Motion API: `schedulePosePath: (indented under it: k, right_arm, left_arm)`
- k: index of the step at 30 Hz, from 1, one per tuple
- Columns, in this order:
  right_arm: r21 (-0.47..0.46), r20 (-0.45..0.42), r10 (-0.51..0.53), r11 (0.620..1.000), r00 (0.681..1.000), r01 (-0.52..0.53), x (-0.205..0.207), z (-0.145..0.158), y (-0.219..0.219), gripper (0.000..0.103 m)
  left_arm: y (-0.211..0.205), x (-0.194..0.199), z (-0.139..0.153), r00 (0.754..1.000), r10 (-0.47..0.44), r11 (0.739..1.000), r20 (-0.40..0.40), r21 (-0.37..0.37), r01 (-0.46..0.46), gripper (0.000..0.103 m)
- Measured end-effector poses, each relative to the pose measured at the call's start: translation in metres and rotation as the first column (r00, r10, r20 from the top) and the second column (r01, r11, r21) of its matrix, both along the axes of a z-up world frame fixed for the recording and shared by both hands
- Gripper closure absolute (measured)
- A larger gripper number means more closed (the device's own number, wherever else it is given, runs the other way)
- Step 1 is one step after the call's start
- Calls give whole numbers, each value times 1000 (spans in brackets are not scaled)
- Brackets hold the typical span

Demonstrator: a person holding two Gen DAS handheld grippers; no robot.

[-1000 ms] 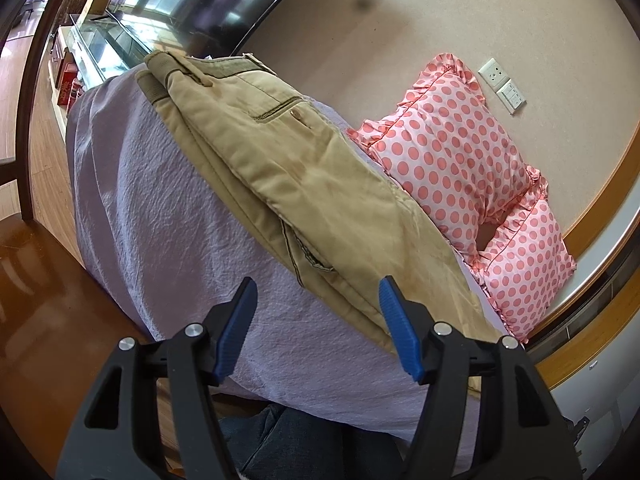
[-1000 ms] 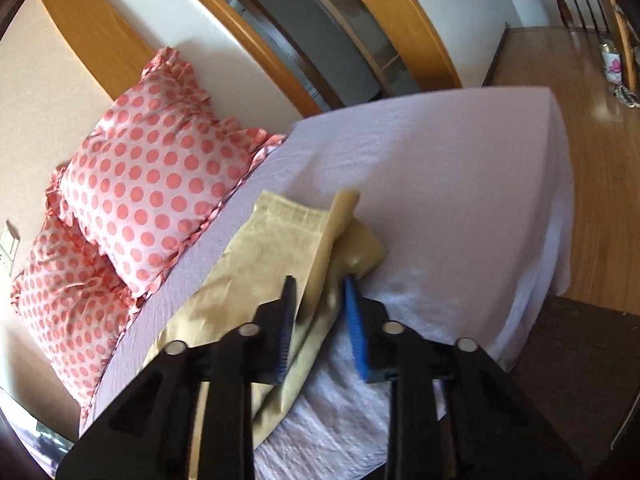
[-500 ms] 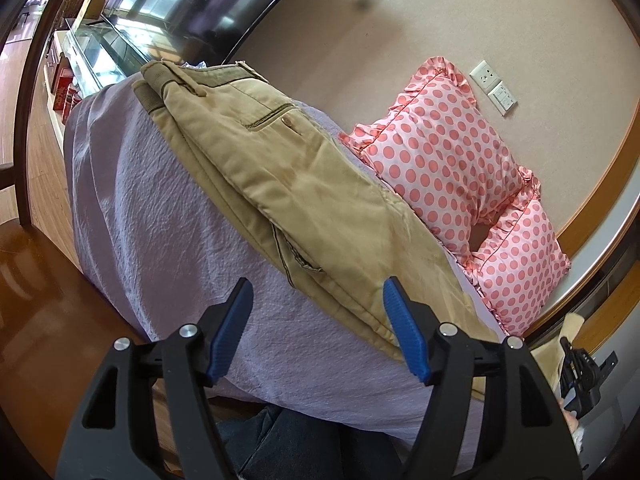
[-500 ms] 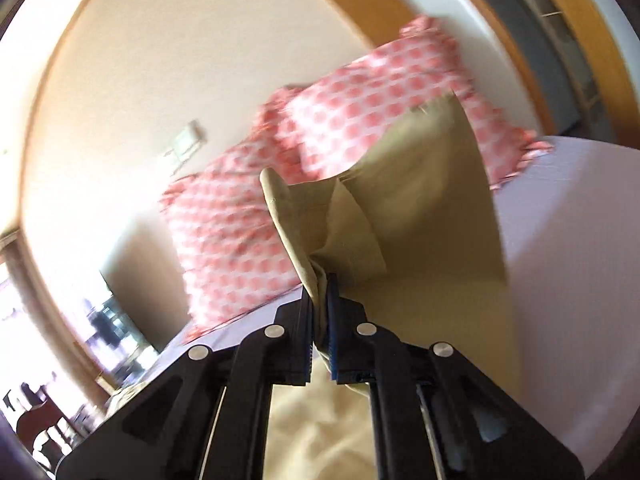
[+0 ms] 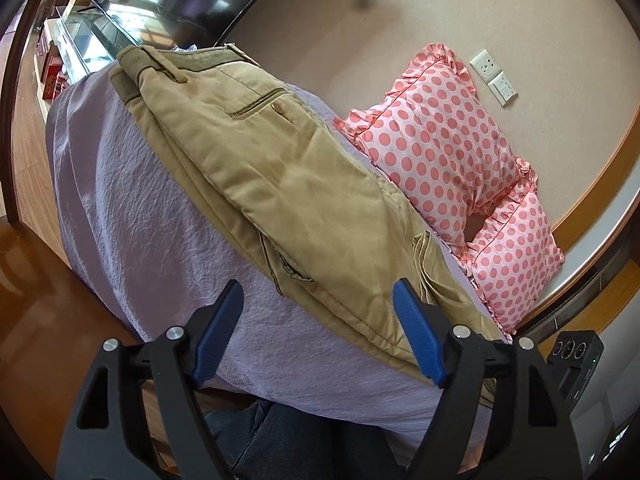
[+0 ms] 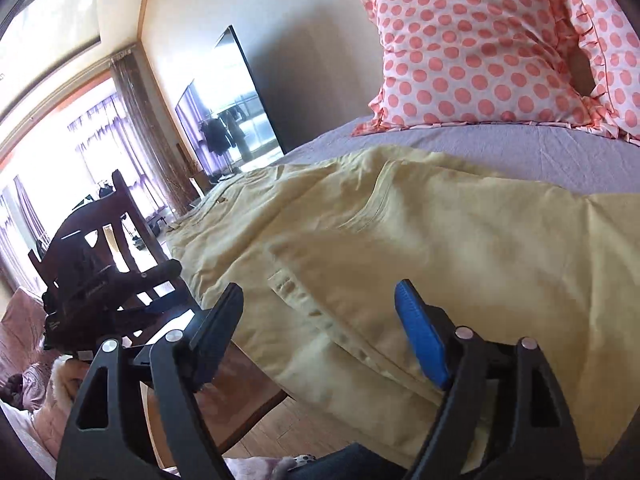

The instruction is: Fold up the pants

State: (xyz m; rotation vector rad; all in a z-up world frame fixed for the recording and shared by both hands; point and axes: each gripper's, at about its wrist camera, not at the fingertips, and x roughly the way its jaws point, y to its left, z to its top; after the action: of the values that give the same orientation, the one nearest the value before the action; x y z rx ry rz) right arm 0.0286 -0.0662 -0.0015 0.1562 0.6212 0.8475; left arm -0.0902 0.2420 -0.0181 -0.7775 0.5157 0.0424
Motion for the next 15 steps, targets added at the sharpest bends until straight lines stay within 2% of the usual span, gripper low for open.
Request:
schedulePosePath:
  k: [3, 8, 15]
  right_arm:
    - [16, -6, -35, 999, 999, 36, 3, 5, -14, 23]
    - [46, -59, -67, 997, 996, 70, 8, -5, -21, 22]
    - [67, -69, -77, 994, 995, 82, 9, -8, -28, 21]
  left_arm:
    - [2, 13, -1, 1000, -3, 1000, -11, -10, 2, 26]
    - [11, 31, 6, 999, 27, 1000, -40, 10, -27, 26]
    - [52, 41, 30, 988, 152, 988, -32, 18, -151, 27]
